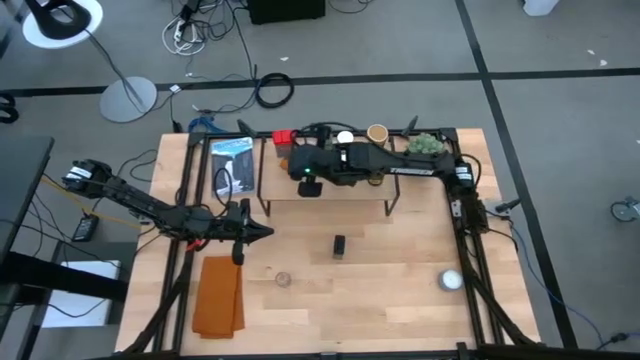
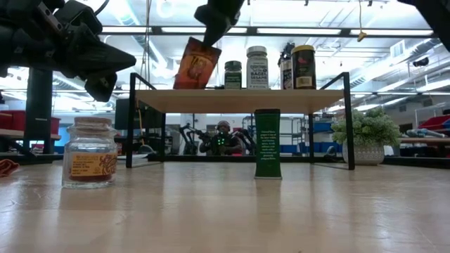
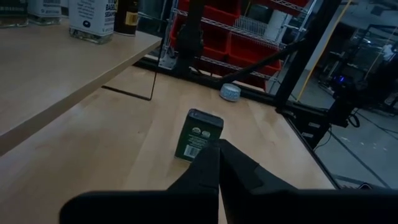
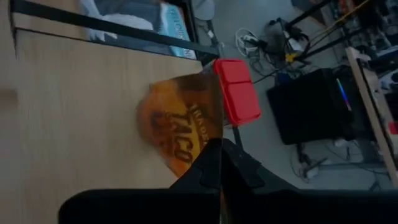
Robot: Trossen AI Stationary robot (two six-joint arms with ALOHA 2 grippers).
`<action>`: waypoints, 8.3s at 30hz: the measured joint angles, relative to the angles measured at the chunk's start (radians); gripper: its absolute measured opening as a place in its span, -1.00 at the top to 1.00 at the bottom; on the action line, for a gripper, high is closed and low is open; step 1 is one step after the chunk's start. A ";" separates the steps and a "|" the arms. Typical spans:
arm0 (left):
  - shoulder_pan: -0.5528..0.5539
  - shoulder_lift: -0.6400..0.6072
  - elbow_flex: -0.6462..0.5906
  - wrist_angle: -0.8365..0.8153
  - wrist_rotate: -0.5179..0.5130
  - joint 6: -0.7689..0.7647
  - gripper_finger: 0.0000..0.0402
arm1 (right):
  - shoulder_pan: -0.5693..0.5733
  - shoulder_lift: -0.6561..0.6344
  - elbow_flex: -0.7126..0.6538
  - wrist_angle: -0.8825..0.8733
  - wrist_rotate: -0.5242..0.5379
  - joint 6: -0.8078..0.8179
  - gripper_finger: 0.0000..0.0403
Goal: Shelf spices
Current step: Put the orange seasoning bag on the shelf, then put the black seasoning can on the shelf
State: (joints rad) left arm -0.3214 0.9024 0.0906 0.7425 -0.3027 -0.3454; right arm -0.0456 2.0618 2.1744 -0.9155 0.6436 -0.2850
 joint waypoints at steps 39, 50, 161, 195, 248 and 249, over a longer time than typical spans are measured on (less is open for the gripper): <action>0.000 0.000 0.000 -0.001 0.000 0.000 0.97 | 0.031 0.009 0.115 -0.335 -0.017 0.205 0.89; 0.000 0.000 0.000 -0.001 0.000 0.000 0.97 | 0.030 0.009 0.115 -0.258 -0.017 0.203 0.73; 0.000 0.000 0.000 -0.001 0.000 0.000 0.97 | -0.096 -0.018 0.040 -0.153 -0.330 0.162 0.93; 0.000 0.000 0.000 -0.001 0.000 0.000 0.97 | 0.009 -0.156 0.034 -0.223 -0.192 0.204 0.13; 0.000 0.000 0.000 -0.001 0.000 0.000 0.97 | 0.472 -0.197 -0.465 -0.120 -0.226 -0.210 0.21; 0.000 0.000 0.000 -0.001 0.000 0.000 0.97 | 0.472 -0.197 -0.465 -0.120 -0.226 -0.261 0.19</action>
State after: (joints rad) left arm -0.3210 0.9028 0.0902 0.7414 -0.3027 -0.3456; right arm 0.4263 1.8652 1.7092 -1.0351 0.4175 -0.5460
